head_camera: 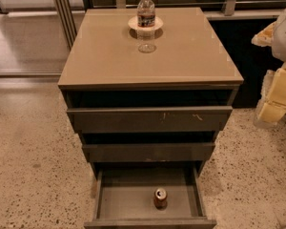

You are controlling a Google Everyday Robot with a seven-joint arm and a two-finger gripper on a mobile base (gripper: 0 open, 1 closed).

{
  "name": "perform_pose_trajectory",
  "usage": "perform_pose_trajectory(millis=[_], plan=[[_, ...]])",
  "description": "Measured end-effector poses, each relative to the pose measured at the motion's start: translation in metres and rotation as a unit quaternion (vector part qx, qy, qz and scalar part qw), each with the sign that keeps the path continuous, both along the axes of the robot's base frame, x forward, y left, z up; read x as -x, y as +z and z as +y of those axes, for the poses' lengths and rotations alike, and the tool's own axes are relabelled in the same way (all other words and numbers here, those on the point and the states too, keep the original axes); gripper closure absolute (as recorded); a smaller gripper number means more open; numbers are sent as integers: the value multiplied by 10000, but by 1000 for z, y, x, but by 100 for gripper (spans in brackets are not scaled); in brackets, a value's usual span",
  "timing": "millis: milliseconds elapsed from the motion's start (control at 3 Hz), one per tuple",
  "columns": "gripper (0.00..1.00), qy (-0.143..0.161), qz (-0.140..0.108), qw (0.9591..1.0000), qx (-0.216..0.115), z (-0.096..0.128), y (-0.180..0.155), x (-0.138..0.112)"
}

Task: Pick coke can from bottom drawer and place on counter

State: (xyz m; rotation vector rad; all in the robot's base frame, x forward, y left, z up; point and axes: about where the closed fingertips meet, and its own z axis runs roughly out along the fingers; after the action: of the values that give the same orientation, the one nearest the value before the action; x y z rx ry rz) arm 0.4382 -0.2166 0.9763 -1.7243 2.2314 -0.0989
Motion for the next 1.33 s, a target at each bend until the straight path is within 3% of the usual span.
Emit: perform_pose_trajectory(millis=[333,1000,1333], plan=[[0,0,0,10000,0,0,0,0],[42,-48,-78,9998,-179,0,-18,-5],[66,-172,3,9978,-637,5,-75,-13]])
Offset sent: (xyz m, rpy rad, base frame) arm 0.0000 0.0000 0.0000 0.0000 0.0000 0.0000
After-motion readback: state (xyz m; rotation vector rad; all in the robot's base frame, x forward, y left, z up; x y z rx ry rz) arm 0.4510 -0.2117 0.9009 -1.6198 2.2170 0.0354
